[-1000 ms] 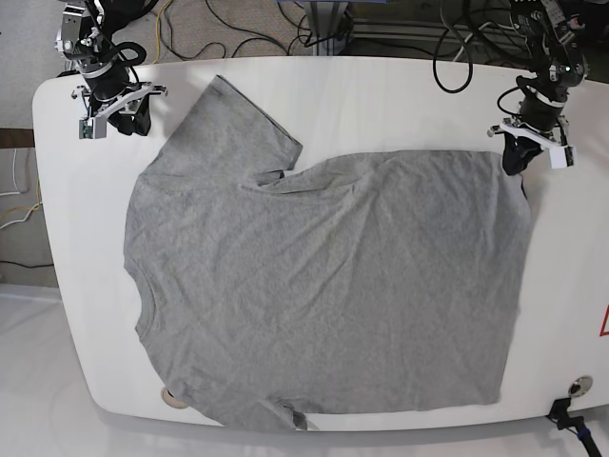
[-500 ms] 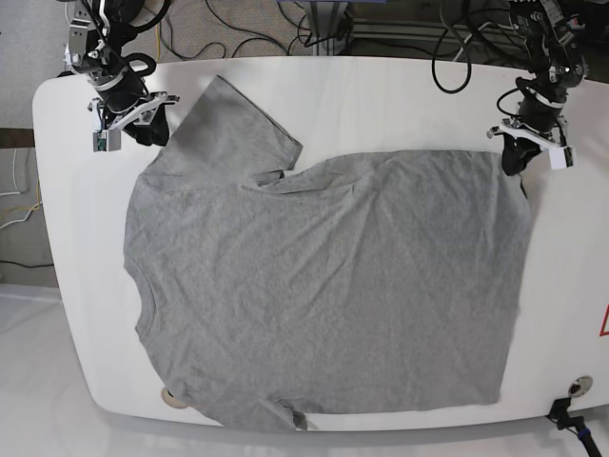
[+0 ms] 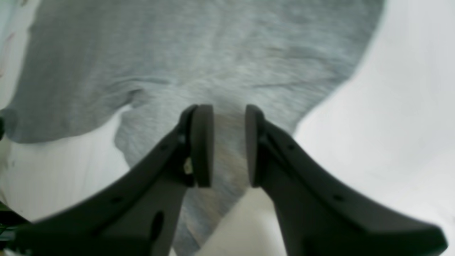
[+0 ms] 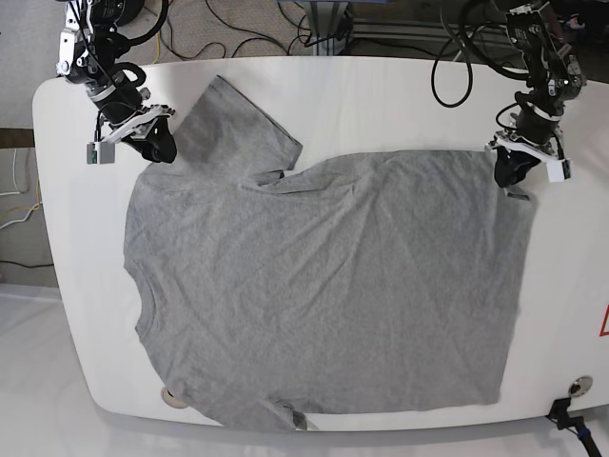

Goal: Fold the T-shirt properly
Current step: 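Lower the right gripper onto the sleeve edge and close on it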

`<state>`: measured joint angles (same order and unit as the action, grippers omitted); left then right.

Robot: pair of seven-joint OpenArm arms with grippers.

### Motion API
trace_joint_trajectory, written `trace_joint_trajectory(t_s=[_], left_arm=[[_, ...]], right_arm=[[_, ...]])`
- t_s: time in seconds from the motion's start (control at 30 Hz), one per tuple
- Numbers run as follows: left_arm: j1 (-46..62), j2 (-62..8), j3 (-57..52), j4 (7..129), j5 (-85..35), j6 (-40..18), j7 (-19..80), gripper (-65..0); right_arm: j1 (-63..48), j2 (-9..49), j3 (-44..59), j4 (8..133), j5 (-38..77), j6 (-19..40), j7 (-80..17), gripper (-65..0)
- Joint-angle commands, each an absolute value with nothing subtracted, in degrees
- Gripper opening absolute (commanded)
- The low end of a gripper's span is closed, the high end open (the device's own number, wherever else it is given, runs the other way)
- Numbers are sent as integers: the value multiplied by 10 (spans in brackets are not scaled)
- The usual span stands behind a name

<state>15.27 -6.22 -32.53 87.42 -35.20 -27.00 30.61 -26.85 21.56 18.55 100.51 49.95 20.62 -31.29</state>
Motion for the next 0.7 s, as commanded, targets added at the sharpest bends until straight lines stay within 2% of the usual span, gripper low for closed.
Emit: trace_joint_trajectory(t_s=[0.0,0.67], left_arm=[[150,-71,-334,884,-378,-275,301,-533],[144,-65,-367,881,-388,-284,324,-527]], right_arm=[[-269,223,192,1016,509,216,-298,-505],[-276,222,191,1014,506,214,-300,-507]])
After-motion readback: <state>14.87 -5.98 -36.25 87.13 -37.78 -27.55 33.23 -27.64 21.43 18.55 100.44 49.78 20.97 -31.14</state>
